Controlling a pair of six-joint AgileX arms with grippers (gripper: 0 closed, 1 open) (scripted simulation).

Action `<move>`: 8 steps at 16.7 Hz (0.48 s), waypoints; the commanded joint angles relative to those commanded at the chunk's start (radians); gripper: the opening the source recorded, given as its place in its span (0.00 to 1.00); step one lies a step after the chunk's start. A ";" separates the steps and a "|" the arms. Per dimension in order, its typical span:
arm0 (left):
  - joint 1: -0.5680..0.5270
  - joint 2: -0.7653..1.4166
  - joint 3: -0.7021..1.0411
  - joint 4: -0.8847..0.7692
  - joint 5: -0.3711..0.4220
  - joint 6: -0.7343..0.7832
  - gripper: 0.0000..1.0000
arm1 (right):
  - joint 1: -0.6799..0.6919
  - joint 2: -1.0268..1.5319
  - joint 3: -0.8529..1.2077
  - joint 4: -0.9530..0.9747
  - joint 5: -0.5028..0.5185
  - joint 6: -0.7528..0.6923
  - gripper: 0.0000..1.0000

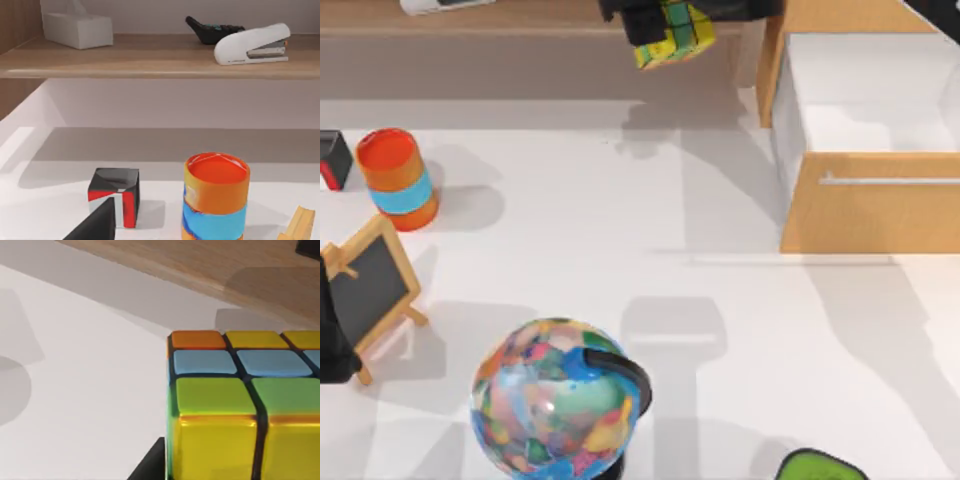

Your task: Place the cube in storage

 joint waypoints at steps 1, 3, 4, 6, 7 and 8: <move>0.000 0.000 0.000 0.000 0.000 0.000 1.00 | -0.039 -0.011 0.006 -0.086 -0.026 -0.003 0.00; 0.000 0.000 0.000 0.000 0.000 0.000 1.00 | -0.132 -0.020 0.017 -0.228 -0.060 -0.011 0.00; 0.000 0.000 0.000 0.000 0.000 0.000 1.00 | -0.185 -0.015 0.022 -0.284 -0.068 -0.015 0.00; 0.000 0.000 0.000 0.000 0.000 0.000 1.00 | -0.288 0.020 0.024 -0.361 -0.071 -0.022 0.00; 0.000 0.000 0.000 0.000 0.000 0.000 1.00 | -0.331 0.049 0.018 -0.385 -0.070 -0.024 0.00; 0.000 0.000 0.000 0.000 0.000 0.000 1.00 | -0.366 0.083 0.009 -0.400 -0.070 -0.026 0.00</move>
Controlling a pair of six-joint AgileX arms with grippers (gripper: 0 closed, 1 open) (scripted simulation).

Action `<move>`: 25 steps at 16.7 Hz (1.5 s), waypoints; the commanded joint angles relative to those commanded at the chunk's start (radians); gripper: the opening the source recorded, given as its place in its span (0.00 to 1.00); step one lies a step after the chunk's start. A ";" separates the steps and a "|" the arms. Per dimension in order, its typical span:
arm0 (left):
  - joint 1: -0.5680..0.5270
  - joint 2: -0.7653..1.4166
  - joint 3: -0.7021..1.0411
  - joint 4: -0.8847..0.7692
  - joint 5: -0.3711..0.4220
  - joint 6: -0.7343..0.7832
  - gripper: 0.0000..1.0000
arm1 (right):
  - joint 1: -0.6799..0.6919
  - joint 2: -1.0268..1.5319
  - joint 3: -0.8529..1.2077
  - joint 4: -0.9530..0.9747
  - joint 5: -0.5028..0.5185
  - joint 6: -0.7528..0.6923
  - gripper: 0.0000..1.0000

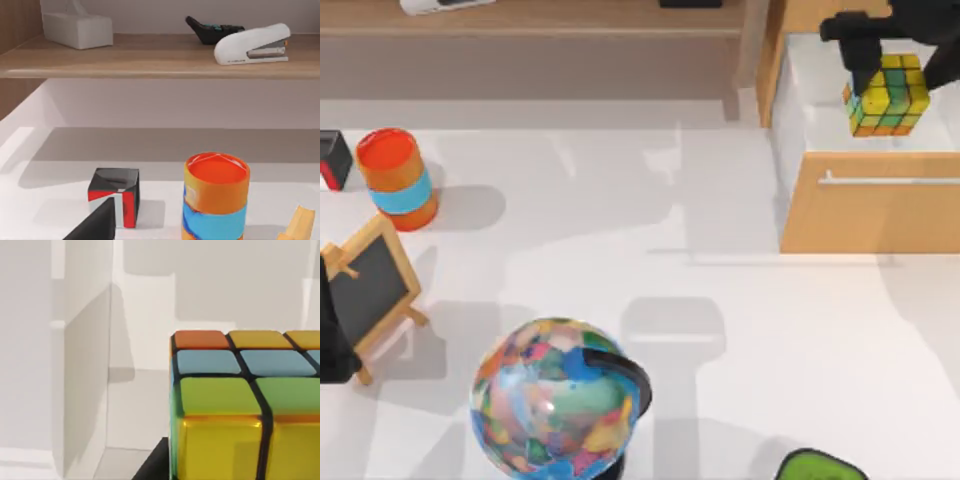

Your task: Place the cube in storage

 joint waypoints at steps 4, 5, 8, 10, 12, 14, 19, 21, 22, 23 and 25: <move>0.000 0.000 0.000 0.000 0.000 0.000 1.00 | -0.053 0.127 -0.041 -0.007 -0.003 0.000 0.00; 0.000 0.000 0.000 0.000 0.000 0.000 1.00 | -0.054 0.138 -0.045 -0.003 -0.004 0.001 0.00; 0.000 0.000 0.000 0.000 0.000 0.000 1.00 | -0.054 0.139 -0.046 -0.003 -0.004 0.001 0.00; 0.000 0.000 0.000 0.000 0.000 0.000 1.00 | -0.054 0.139 -0.046 -0.003 -0.004 0.001 0.00; 0.000 0.000 0.000 0.000 0.000 0.000 1.00 | -0.054 0.139 -0.046 -0.003 -0.004 0.001 0.15; 0.000 0.000 0.000 0.000 0.000 0.000 1.00 | -0.054 0.139 -0.046 -0.003 -0.004 0.001 0.30; 0.000 0.000 0.000 0.000 0.000 0.000 1.00 | -0.054 0.139 -0.046 -0.003 -0.004 0.001 0.68; 0.000 0.000 0.000 0.000 0.000 0.000 1.00 | -0.054 0.139 -0.046 -0.003 -0.004 0.001 0.83; 0.000 0.000 0.000 0.000 0.000 0.000 1.00 | -0.054 0.139 -0.046 -0.003 -0.004 0.001 0.90; 0.000 0.000 0.000 0.000 0.000 0.000 1.00 | -0.054 0.139 -0.046 -0.003 -0.004 0.001 0.98; 0.000 0.000 0.000 0.000 0.000 0.000 1.00 | -0.054 0.139 -0.046 -0.003 -0.004 0.001 1.00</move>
